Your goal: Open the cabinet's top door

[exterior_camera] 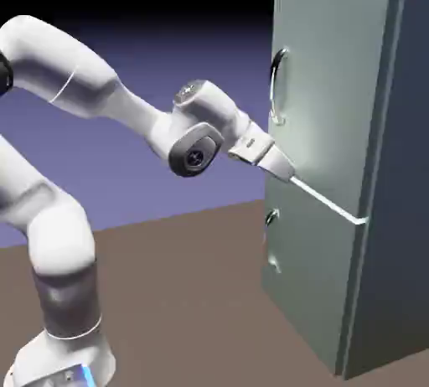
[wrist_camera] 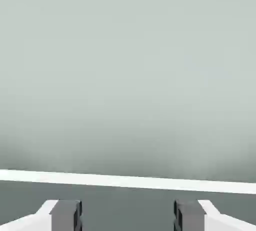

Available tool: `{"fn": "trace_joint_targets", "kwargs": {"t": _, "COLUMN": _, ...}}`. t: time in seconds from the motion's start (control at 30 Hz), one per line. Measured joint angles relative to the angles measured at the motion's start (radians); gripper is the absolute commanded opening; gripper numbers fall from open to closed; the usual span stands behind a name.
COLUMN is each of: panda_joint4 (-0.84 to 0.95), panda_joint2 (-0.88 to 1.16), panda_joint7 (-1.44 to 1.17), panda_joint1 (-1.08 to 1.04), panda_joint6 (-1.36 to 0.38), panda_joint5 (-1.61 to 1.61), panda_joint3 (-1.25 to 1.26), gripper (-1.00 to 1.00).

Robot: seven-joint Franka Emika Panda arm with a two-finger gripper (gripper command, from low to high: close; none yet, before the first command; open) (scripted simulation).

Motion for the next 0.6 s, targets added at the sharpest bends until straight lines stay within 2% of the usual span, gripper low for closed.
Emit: {"fn": "trace_joint_targets", "kwargs": {"t": 0.6, "panda_joint4": 0.020, "panda_joint2": -0.430, "panda_joint7": -0.344, "panda_joint1": -0.415, "panda_joint6": -0.264, "panda_joint5": 0.783, "panda_joint3": 0.327, "gripper": 0.00}}
